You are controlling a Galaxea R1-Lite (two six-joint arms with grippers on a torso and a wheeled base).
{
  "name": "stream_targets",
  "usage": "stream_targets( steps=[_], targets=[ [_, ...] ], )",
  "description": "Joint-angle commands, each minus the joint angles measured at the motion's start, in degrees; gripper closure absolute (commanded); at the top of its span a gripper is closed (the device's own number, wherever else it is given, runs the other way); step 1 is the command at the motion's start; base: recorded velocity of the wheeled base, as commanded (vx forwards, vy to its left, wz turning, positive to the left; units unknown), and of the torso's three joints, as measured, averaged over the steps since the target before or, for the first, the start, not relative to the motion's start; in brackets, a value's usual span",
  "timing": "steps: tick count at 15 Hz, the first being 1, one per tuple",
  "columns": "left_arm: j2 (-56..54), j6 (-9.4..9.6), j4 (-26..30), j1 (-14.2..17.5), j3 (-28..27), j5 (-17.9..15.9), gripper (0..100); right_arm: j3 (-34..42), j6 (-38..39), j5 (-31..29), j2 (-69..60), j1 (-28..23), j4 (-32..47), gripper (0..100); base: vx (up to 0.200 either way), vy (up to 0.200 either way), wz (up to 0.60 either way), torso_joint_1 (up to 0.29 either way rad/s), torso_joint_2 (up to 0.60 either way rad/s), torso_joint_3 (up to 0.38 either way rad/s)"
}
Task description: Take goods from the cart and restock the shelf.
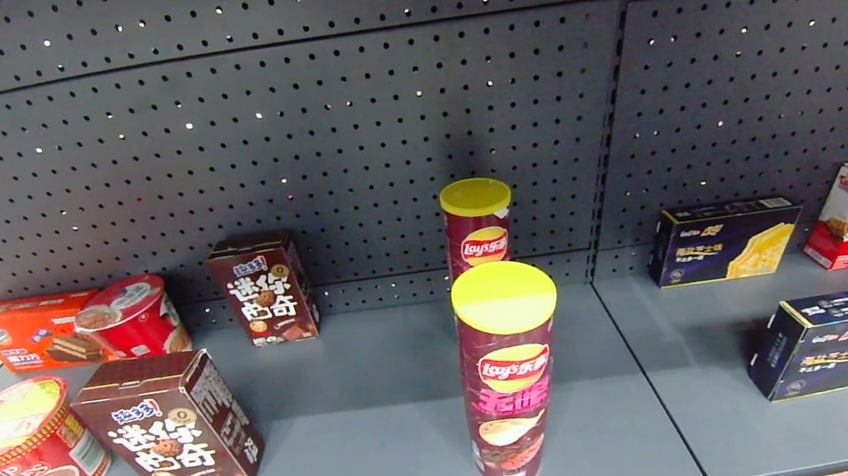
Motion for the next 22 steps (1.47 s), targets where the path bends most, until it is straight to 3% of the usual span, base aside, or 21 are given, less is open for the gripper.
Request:
stream_targets(
  steps=[1, 22],
  targets=[
    [0.1, -0.05, 0.0, 0.0, 0.0, 0.1, 0, 0.0, 0.0, 0.0, 0.1, 0.0, 0.0, 0, 0.000, 0.000, 0.00, 0.000, 0.00, 0.000],
    [0.1, 0.21, 0.0, -0.1, 0.0, 0.0, 0, 0.0, 0.0, 0.0, 0.1, 0.0, 0.0, 0, 0.000, 0.000, 0.00, 0.000, 0.00, 0.000]
  ],
)
